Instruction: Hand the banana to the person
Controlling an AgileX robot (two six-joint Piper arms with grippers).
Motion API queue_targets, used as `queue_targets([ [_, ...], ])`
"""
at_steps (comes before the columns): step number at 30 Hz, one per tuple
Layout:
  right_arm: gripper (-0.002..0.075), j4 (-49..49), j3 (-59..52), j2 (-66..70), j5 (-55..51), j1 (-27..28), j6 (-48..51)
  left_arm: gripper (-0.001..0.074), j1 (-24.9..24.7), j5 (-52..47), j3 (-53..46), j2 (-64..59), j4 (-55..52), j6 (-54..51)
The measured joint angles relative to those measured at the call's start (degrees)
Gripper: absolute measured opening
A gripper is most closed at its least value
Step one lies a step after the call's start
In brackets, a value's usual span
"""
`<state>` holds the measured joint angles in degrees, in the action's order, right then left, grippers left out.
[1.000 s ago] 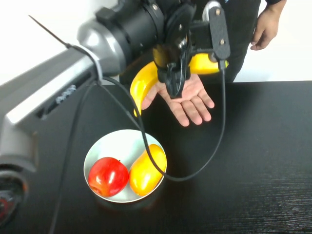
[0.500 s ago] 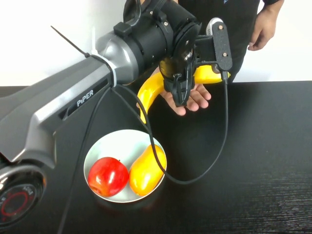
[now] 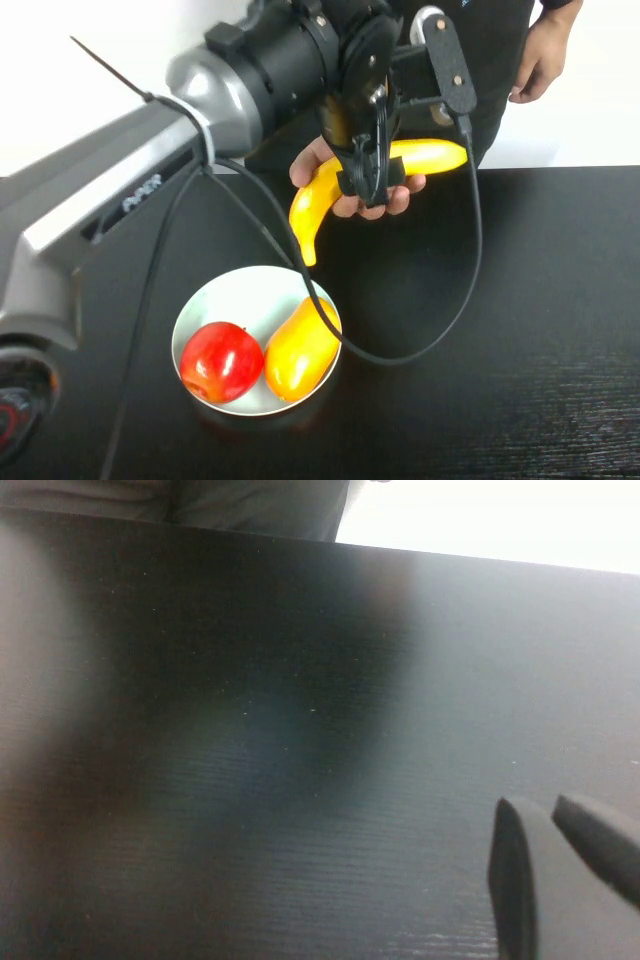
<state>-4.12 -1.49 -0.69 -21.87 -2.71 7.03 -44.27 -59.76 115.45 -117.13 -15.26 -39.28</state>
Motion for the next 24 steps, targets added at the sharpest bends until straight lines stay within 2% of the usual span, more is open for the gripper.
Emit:
queue_targets([
  [7,-0.0008,0.0,0.0,0.0,0.0,0.0,0.0,0.0530,-1.6,-2.9,-0.8,5.2,0.1,4.6],
  [10,-0.0007,0.0,0.0,0.0,0.0,0.0,0.0,0.0430,-2.6,-3.1,-5.0,9.3,1.1,9.2],
  [15,-0.0008,0.0,0.0,0.0,0.0,0.0,0.0,0.0101,-2.9,0.6,-20.4,22.5,1.6,15.8],
  [18,-0.0008,0.0,0.0,0.0,0.0,0.0,0.0,0.0029,-2.6,5.3,-31.3,31.0,1.6,19.3],
  [24,-0.0007,0.0,0.0,0.0,0.0,0.0,-0.1,0.0001,-1.5,14.4,-50.8,45.7,1.3,27.5],
])
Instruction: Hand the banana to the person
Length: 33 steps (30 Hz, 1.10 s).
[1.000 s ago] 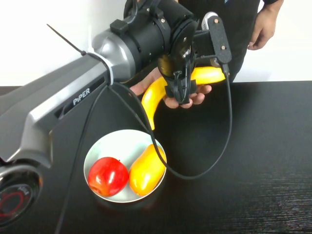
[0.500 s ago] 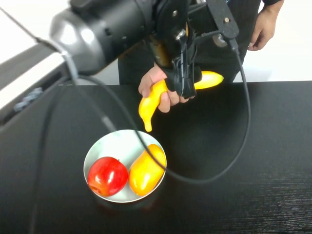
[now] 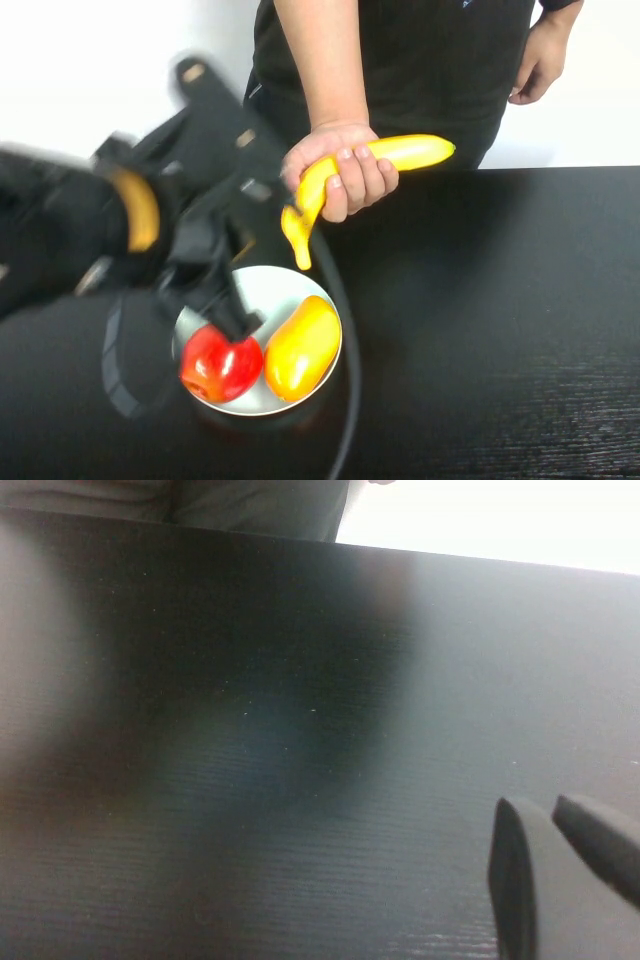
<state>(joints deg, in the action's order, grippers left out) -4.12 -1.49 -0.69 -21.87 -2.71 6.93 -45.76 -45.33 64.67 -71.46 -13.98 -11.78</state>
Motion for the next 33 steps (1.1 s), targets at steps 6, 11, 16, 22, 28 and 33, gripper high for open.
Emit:
queue_targets([
  [6,-0.0007,0.0,0.0,0.0,0.0,0.0,0.0,-0.0001,0.1,8.0,-13.2,12.1,-0.1,7.6],
  [11,-0.0007,0.0,0.0,0.0,0.0,0.0,0.0,-0.0001,0.1,10.4,-20.0,20.5,-0.2,17.4],
  [16,-0.0007,0.0,0.0,0.0,0.0,0.0,0.0,-0.0001,0.1,8.5,-21.5,23.6,-2.2,20.5],
  [22,-0.0008,0.0,0.0,0.0,0.0,0.0,0.0,-0.0001,0.1,7.2,-22.2,25.4,-4.4,25.7],
  [28,-0.0007,0.0,0.0,0.0,0.0,0.0,0.0,-0.0001,0.1,16.5,-29.6,31.8,-13.7,35.8],
  [33,-0.0007,0.0,0.0,0.0,0.0,0.0,0.0,-0.0002,1.3,25.5,-38.7,39.8,-21.4,44.5],
])
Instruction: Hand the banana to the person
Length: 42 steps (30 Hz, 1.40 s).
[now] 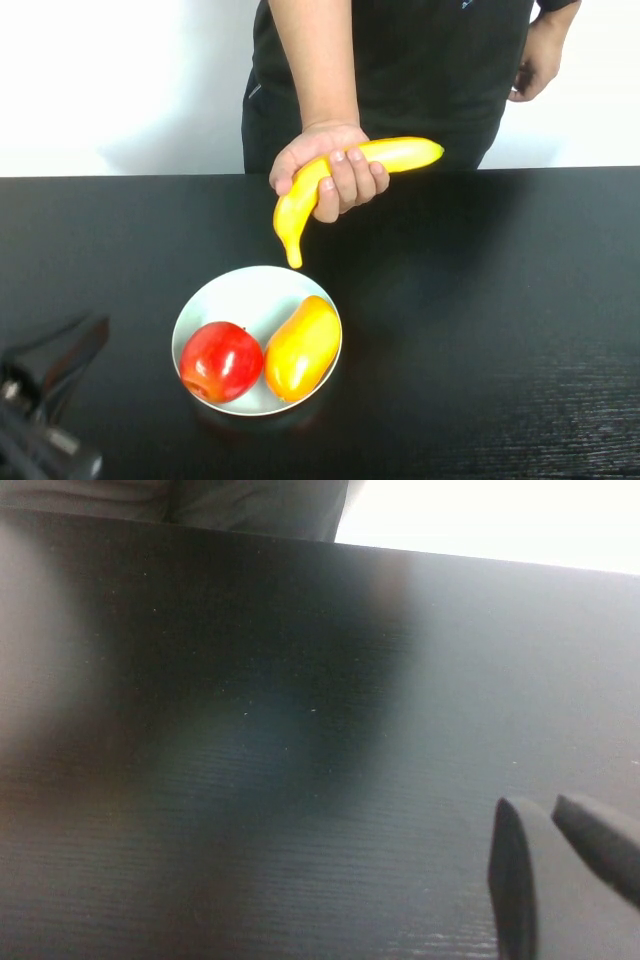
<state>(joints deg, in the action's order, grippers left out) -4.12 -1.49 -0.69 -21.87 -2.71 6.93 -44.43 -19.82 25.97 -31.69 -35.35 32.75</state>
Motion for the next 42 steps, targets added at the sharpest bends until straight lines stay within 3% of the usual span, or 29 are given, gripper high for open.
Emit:
queue_targets([
  [3,-0.0007,0.0,0.0,0.0,0.0,0.0,0.0,-0.0002,5.0,5.3,-7.2,5.7,4.8,-2.2],
  [10,-0.0008,0.0,0.0,0.0,0.0,0.0,0.0,-0.0003,23.5,26.2,-23.8,21.9,20.6,-20.3],
  [12,-0.0007,0.0,0.0,0.0,0.0,0.0,0.0,-0.0003,27.7,28.3,-26.6,26.2,22.8,-22.0],
  [16,-0.0007,0.0,0.0,0.0,0.0,0.0,0.0,-0.0003,33.4,23.3,-27.3,31.9,28.3,-24.2],
  [26,-0.0007,0.0,0.0,0.0,0.0,0.0,0.0,-0.0003,35.0,-0.1,-27.4,32.4,30.5,-26.3],
  [42,-0.0007,0.0,0.0,0.0,0.0,0.0,0.0,-0.0003,35.0,-0.5,-27.4,32.5,30.3,-26.4],
])
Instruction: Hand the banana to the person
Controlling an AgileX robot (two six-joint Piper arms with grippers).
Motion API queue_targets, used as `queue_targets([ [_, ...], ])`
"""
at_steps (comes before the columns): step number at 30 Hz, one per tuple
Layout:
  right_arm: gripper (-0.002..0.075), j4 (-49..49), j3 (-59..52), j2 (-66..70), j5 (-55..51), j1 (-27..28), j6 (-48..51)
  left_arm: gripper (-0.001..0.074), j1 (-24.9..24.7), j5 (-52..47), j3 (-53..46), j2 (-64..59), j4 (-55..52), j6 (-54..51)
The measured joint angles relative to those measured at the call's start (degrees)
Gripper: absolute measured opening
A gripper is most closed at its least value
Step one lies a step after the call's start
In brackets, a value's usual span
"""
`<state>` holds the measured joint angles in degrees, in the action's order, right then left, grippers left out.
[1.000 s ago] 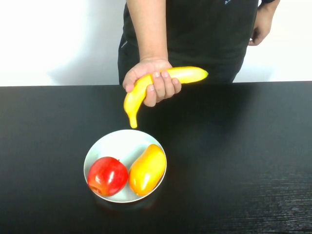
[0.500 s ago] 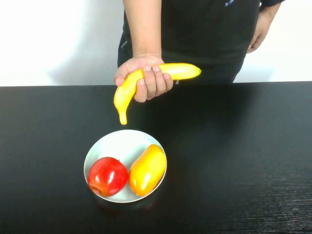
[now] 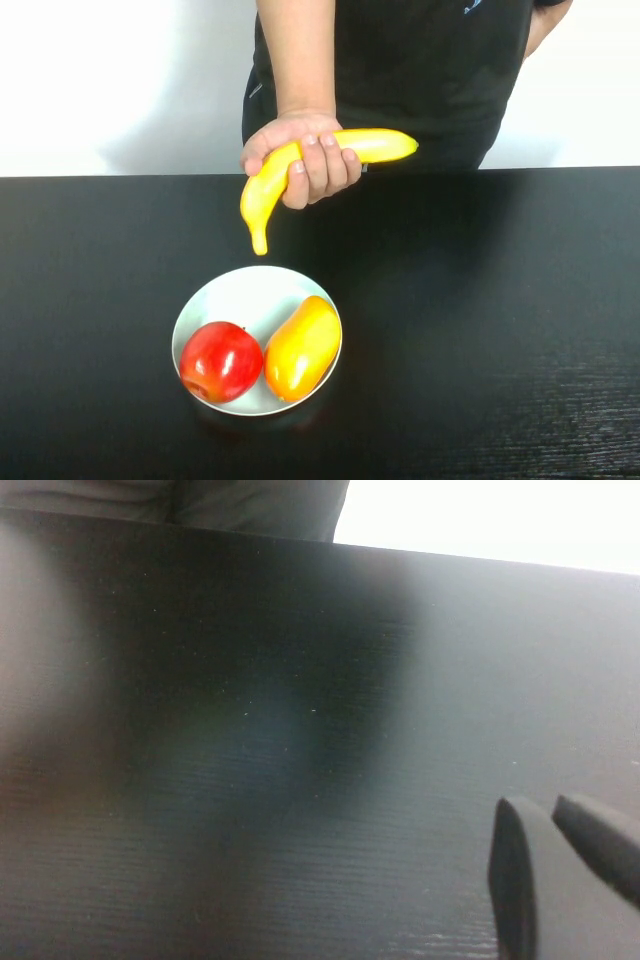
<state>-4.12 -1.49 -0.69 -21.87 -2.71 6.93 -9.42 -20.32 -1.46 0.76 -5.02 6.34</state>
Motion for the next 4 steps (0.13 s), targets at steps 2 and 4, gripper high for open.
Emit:
queue_targets([
  [2,-0.0008,0.0,0.0,0.0,0.0,0.0,0.0,-0.0003,0.0,0.0,0.0,0.0,0.0,0.0],
  [4,-0.0007,0.0,0.0,0.0,0.0,0.0,0.0,-0.0003,0.0,0.0,0.0,0.0,0.0,0.0],
])
